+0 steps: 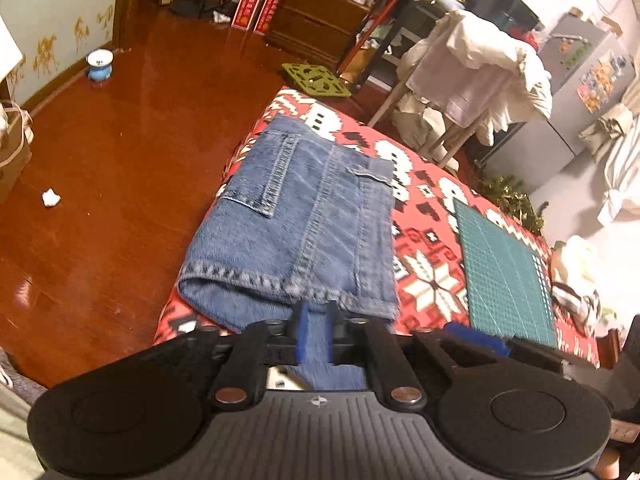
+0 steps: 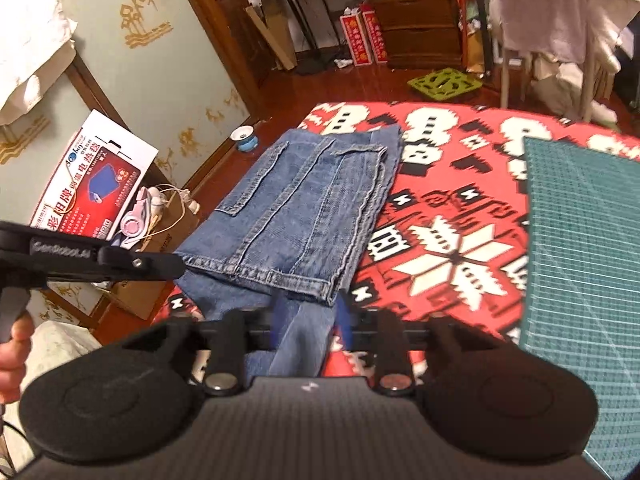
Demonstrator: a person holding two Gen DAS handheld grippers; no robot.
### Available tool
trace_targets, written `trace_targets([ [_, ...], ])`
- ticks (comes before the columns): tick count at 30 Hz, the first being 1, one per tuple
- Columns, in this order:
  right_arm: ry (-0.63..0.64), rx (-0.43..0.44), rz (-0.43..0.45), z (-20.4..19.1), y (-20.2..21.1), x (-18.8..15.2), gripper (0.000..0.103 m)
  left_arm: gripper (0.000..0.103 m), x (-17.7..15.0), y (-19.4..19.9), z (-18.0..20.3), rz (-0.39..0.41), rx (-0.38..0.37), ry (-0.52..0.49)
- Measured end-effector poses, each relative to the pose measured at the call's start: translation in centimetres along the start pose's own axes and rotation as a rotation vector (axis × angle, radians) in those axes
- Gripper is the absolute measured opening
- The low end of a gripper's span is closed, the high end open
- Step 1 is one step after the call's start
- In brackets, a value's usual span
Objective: Fold clothes
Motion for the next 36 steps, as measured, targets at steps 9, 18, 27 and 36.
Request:
trace_targets([
  [9, 0.032, -0.019, 0.061, -1.8, 7.2, -1.8, 0.093, 0.054, -3.9, 5.1, 1.9, 0.074, 0.055, -0.056],
  [18, 0.058, -0.092, 0.07, -1.1, 12.5, -4.2, 0.103, 0.065, -7.1, 8.0, 2.9, 0.091, 0.112, -0.1],
  [27, 0.077, -0.163, 0.028, -1.9, 14.7, -6.6, 0.103, 0.069, -9.5, 9.9, 3.6, 0.108, 0.237, -0.15],
  [36, 0.175, -0.288, -0.044, -5.0, 15.9, -7.5, 0.103, 0.074, -11.6, 11.7, 4.5, 0.139, 0.296, -0.182],
])
Point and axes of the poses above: each gripper's, at about its wrist camera, not at the fingertips, and y roughly against the way its jaws point, z to its right, x to its top, the point moved 8 cm from there along -y, roughly the way its jaws point, and after that the axes turned 5 degrees about x, right-handed, at the moved point
